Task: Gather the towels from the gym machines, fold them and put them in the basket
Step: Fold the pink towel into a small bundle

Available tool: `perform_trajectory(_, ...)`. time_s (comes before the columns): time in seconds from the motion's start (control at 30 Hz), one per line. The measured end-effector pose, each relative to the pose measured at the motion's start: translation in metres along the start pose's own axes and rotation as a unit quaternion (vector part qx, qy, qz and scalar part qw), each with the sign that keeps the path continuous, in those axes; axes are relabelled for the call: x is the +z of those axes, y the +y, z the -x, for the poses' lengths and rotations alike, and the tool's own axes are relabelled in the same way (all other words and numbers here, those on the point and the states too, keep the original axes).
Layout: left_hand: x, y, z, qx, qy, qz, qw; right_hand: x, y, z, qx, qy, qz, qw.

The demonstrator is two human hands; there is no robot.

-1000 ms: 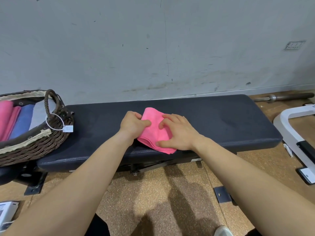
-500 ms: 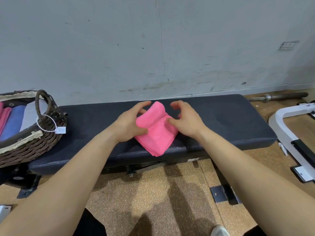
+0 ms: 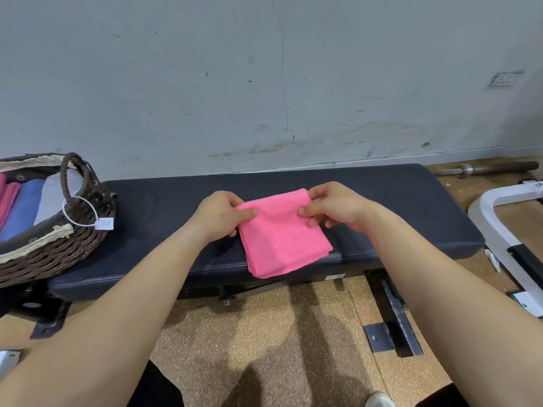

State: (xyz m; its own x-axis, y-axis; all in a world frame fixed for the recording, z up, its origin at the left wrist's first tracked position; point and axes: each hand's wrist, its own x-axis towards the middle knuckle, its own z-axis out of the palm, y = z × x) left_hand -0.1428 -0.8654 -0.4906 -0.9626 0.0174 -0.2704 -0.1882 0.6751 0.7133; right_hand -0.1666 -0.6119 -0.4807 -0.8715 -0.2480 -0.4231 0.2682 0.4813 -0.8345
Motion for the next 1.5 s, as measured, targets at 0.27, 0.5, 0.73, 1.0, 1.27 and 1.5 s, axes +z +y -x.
perform_trajectory(0.27, 0.004, 0.003, 0.001, -0.025, -0.009, 0.240, 0.970, -0.004, 0.010, -0.001, -0.010, 0.007, -0.044, 0.999)
perform_trajectory(0.5, -0.001, 0.000, 0.003, 0.091, 0.002, 0.102, 0.991, -0.006, 0.019, 0.003, -0.022, 0.006, -0.076, 0.997)
perform_trajectory(0.73, -0.003, -0.010, 0.010, 0.180, -0.046, -0.009, 0.983, -0.004, 0.032, 0.018, -0.113, 0.048, 0.067, 0.990)
perform_trajectory(1.0, 0.004, -0.018, 0.019, 0.250, -0.069, -0.139, 0.956, 0.008, 0.044, 0.037, -0.128, 0.098, 0.142, 0.977)
perform_trajectory(1.27, 0.031, 0.017, 0.033, 0.183, 0.087, -0.330, 0.922, 0.056, 0.024, 0.034, -0.130, 0.259, 0.358, 0.888)
perform_trajectory(1.5, 0.046, 0.018, 0.019, 0.192, 0.207, -0.413, 0.866, 0.063, 0.037, 0.033, -0.126, 0.262, 0.422, 0.859)
